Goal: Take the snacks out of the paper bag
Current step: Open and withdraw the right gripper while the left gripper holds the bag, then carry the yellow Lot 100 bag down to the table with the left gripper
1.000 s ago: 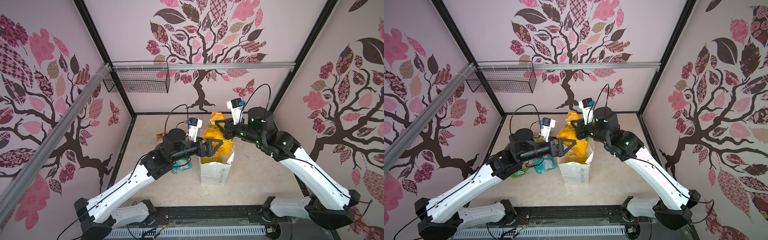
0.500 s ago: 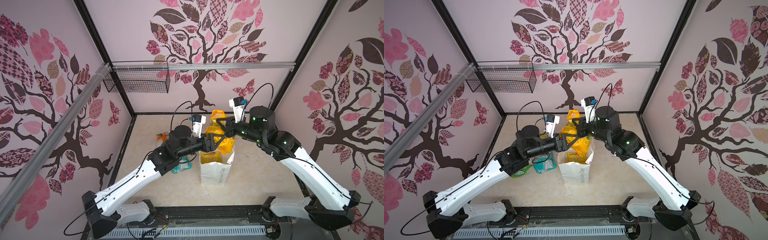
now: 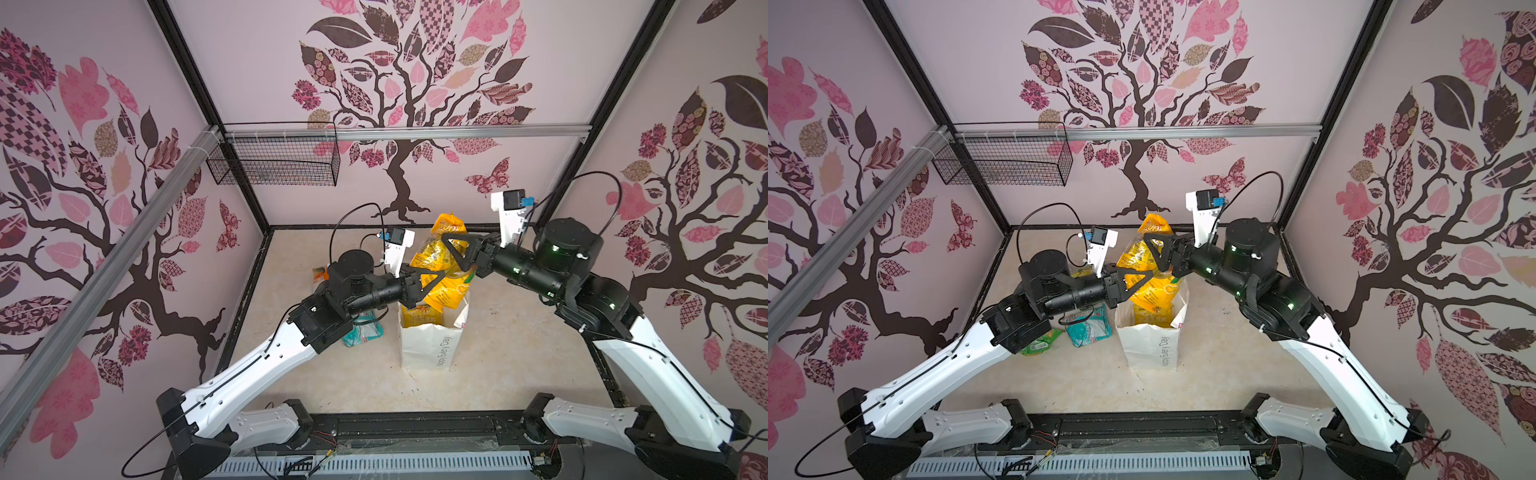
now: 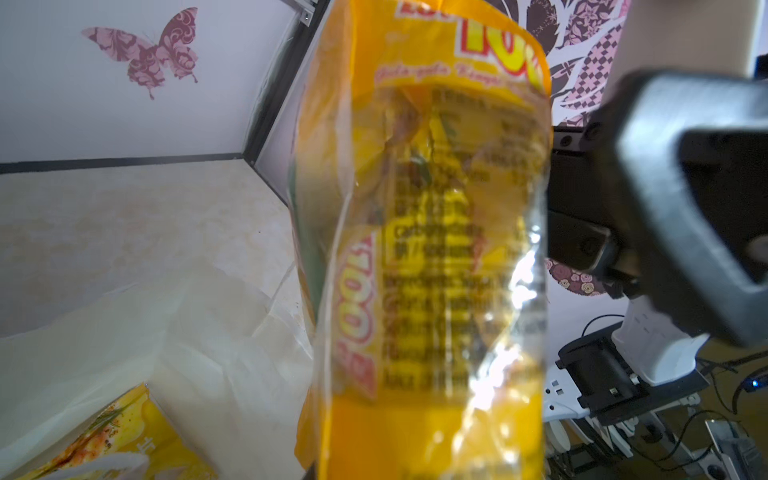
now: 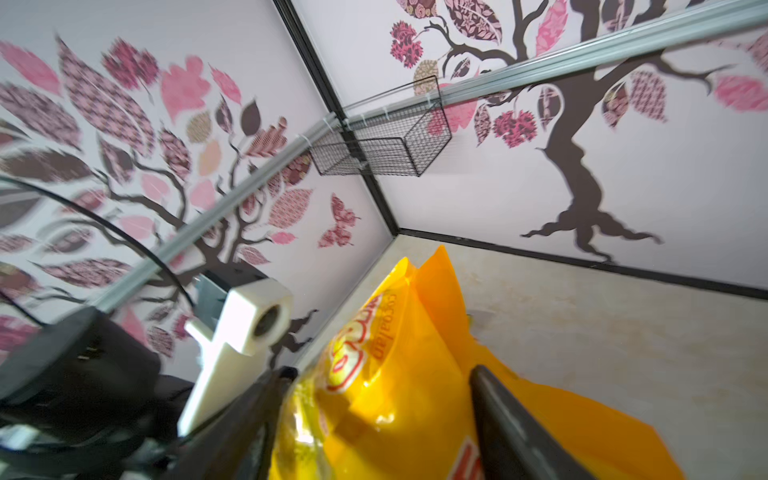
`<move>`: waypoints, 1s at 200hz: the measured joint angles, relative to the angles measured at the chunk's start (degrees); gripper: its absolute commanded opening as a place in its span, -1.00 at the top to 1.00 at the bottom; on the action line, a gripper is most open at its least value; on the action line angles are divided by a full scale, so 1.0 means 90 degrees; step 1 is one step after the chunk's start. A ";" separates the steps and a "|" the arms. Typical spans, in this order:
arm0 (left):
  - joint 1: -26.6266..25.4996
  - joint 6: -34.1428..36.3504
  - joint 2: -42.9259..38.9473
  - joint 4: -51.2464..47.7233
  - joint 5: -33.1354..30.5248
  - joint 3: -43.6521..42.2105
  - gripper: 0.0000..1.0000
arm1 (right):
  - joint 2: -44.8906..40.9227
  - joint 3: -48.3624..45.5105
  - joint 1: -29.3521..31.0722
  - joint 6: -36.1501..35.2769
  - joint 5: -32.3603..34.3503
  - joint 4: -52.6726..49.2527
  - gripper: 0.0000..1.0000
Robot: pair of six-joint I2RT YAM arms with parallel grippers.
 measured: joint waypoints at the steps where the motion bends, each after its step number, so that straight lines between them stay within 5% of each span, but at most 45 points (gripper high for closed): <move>1: 0.0000 0.0017 -0.0007 0.0000 0.0012 0.0000 0.81 | -0.0019 -0.0002 0.0005 -0.0039 -0.0015 -0.0005 -0.98; 75: -0.0017 0.1151 -0.0843 -0.0493 -0.0010 -0.0005 0.78 | -0.1474 -0.0860 0.0034 -0.0019 -0.0146 0.1209 -0.99; 121: -0.0024 0.1756 -0.2249 -0.0544 -0.0223 -0.0512 0.75 | -0.2030 -0.2016 0.0034 -0.0015 0.0622 0.1739 -0.99; 200: -0.0029 0.1156 -0.4682 -0.1421 -0.2382 -0.2616 0.72 | -0.1923 -0.3223 0.0034 0.0063 0.1326 0.1732 -0.99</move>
